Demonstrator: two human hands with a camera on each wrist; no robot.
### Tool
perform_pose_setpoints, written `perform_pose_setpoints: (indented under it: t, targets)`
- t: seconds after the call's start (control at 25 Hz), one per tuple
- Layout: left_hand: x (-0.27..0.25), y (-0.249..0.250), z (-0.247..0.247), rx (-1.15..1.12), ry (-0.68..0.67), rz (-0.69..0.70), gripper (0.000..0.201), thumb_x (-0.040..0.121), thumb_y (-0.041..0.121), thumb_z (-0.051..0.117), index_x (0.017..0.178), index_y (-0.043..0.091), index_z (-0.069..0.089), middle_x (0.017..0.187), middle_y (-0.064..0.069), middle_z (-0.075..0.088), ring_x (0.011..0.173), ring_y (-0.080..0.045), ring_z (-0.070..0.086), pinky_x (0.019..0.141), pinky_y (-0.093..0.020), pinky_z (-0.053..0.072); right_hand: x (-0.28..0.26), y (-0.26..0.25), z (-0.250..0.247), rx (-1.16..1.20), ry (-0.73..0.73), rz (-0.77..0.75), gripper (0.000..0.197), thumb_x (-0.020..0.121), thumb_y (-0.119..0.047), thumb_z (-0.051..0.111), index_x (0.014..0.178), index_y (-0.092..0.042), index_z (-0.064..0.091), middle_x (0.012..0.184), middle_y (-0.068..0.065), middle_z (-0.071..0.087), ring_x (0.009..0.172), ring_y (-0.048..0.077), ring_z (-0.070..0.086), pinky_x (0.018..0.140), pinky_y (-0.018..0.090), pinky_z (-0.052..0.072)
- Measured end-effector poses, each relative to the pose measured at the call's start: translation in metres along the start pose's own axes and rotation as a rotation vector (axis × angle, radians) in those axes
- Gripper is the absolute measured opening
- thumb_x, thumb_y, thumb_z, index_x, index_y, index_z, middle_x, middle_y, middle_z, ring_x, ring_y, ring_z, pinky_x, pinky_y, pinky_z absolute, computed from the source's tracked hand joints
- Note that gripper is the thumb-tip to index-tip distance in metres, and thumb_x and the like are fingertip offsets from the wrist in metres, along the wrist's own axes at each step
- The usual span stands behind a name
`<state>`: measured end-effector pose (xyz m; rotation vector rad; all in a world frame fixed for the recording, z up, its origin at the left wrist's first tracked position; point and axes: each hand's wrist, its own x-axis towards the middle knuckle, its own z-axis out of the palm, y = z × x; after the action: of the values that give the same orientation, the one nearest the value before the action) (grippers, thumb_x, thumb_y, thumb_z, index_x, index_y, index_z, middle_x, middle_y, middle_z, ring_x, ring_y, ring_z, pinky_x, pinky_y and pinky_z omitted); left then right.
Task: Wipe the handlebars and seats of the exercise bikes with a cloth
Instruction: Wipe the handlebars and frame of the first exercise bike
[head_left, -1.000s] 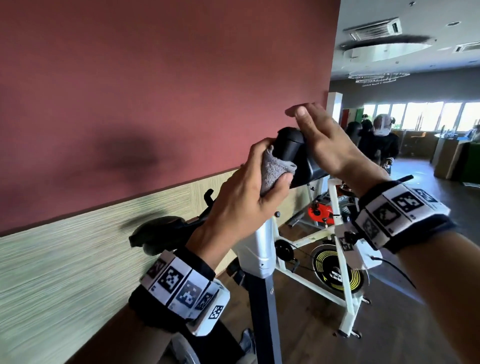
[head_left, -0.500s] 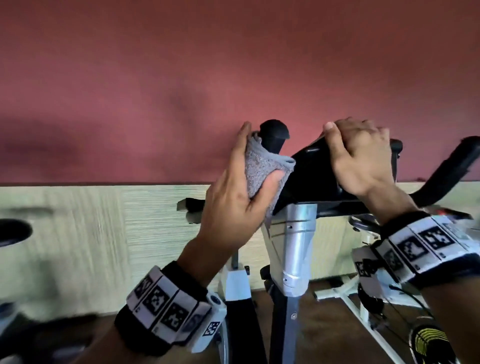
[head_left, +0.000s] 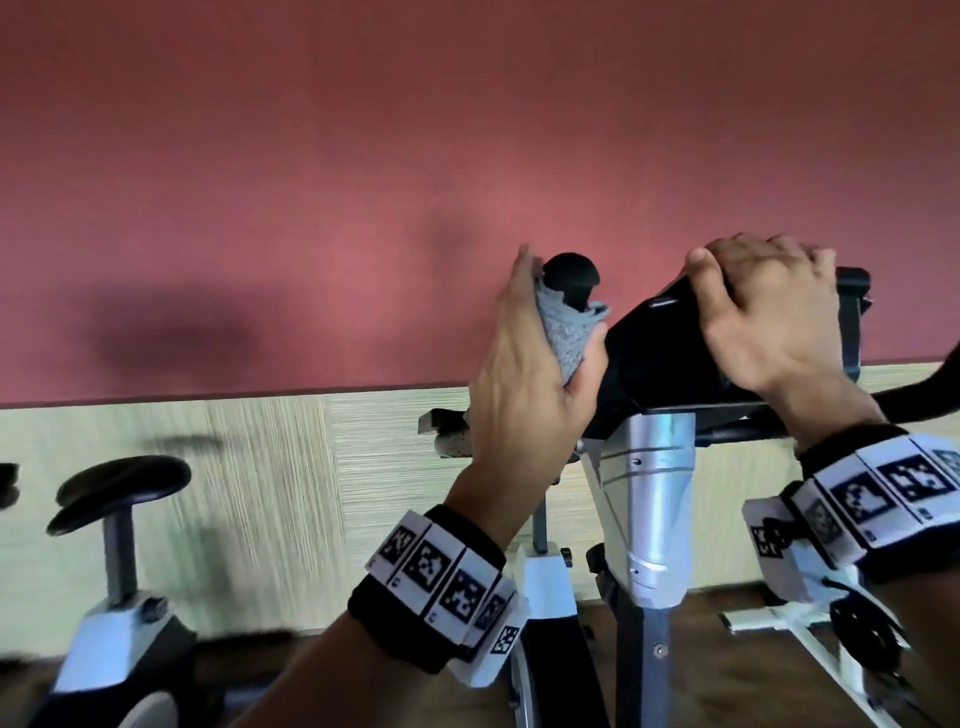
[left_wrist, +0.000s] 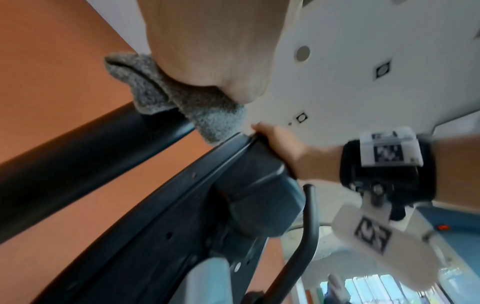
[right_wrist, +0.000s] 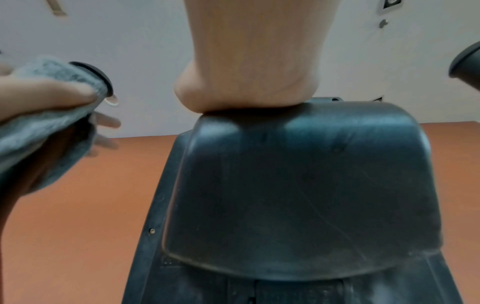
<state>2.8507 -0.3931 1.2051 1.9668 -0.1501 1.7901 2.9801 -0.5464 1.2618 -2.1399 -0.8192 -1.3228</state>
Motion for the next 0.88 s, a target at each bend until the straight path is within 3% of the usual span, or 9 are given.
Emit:
perform_pose_setpoints:
  t: [0.12,0.28,0.52,0.68,0.88]
  targets:
    - [0.016,0.008,0.001,0.003,0.017,0.05,0.075,0.099,0.03,0.061,0.155,0.0,0.023,0.149,-0.013,0.05,0.13,-0.02,0.056,0.098,-0.034,0.055,-0.003,0.001,-0.002,0.008,0.006,-0.013,0.052,0.102,-0.044,0.028,0.103,-0.01,0.067,0.111,0.016,0.069,0.106,0.036,0.056,0.095,0.045,0.03]
    - [-0.008,-0.012,-0.007,0.0,-0.07,0.103,0.078,0.096,0.022,0.064,0.156,0.0,0.019,0.155,-0.018,0.043,0.136,-0.028,0.053,0.095,-0.044,0.056,-0.004,0.0,-0.003,0.005,0.018,-0.007,0.049,0.102,-0.043,0.03,0.1,-0.01,0.066,0.109,0.016,0.069,0.104,0.036,0.056,0.095,0.045,0.03]
    - [0.016,0.001,-0.001,0.018,-0.038,0.112,0.079,0.095,0.023,0.065,0.156,-0.002,0.021,0.153,-0.016,0.045,0.129,-0.021,0.055,0.085,-0.04,0.061,-0.004,0.002,-0.001,0.049,0.038,0.001,0.046,0.101,-0.042,0.034,0.097,-0.013,0.069,0.108,0.013,0.072,0.104,0.036,0.057,0.096,0.044,0.031]
    - [-0.005,-0.012,-0.007,0.009,-0.067,0.152,0.08,0.096,0.026,0.063,0.157,0.0,0.018,0.154,-0.018,0.043,0.134,-0.024,0.052,0.093,-0.041,0.058,-0.004,0.003,-0.001,0.062,0.045,-0.011,0.046,0.101,-0.042,0.034,0.096,-0.013,0.069,0.105,0.014,0.072,0.104,0.036,0.057,0.096,0.045,0.032]
    - [0.004,-0.01,-0.004,0.009,-0.066,0.17,0.077,0.094,0.028,0.056,0.157,0.007,0.017,0.15,-0.016,0.046,0.13,-0.024,0.054,0.086,-0.041,0.059,-0.006,0.003,0.0,0.057,0.054,-0.008,0.044,0.102,-0.042,0.034,0.096,-0.015,0.068,0.103,0.011,0.072,0.103,0.035,0.057,0.096,0.045,0.033]
